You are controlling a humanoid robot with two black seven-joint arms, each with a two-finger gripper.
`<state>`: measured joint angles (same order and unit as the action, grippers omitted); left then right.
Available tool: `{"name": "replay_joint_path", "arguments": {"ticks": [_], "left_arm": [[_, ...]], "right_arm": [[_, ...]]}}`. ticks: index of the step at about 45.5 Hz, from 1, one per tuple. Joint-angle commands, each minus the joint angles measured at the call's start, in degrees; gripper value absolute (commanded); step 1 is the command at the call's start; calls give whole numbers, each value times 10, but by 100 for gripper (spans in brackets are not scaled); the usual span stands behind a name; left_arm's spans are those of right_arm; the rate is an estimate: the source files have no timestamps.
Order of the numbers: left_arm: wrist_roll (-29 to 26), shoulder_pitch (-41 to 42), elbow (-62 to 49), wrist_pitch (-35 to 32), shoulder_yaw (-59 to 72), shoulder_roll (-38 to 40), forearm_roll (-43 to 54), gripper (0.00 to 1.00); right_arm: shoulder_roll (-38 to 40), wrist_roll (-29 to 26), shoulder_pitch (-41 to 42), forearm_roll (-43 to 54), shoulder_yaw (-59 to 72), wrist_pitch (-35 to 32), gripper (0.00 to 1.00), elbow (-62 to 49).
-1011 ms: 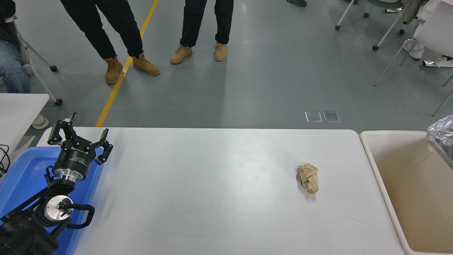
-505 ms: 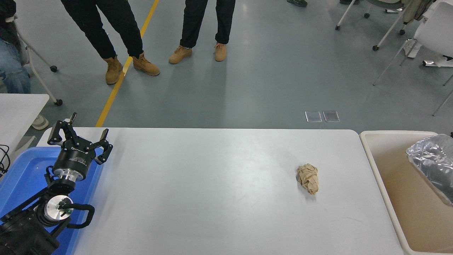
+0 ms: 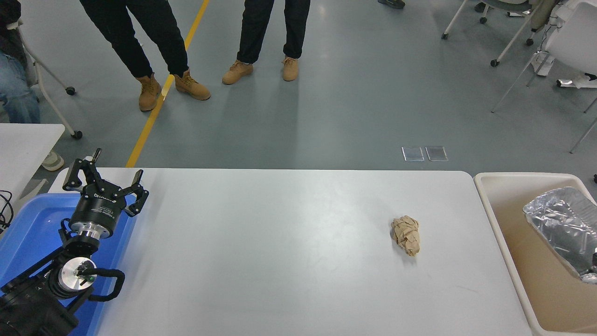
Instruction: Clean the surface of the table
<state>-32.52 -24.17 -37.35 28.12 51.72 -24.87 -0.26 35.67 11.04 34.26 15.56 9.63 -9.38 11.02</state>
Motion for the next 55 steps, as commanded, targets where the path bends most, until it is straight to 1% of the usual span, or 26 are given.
{"name": "replay_joint_path", "arguments": {"ticks": [1,32,34,36,39,42,47,50,55], "left_arm": [[0,0,0,0,0,0,0,99],[0,0,0,0,0,0,0,99],[0,0,0,0,0,0,0,99],[0,0,0,0,0,0,0,99],[0,0,0,0,0,0,0,99],[0,0,0,0,0,0,0,99],[0,0,0,0,0,0,0,99],[0,0,0,0,0,0,0,99],[0,0,0,0,0,0,-1,99]], "right_arm": [[-14,-8,-3,0,-2,20,0,-13],[-31,-16,-2,0,-4,29,0,-18],[-31,-15,-2,0,-5,32,12,-18],[-31,-15,-2,-1,-5,38,18,-18],[-31,-15,-2,0,-4,45,31,-18],[-31,-15,-2,0,-2,50,41,-18],[-31,-15,-2,0,-3,63,61,-18],[-31,-15,-3,0,-2,74,69,-18],[-31,-15,-3,0,-2,84,81,-17]]}}
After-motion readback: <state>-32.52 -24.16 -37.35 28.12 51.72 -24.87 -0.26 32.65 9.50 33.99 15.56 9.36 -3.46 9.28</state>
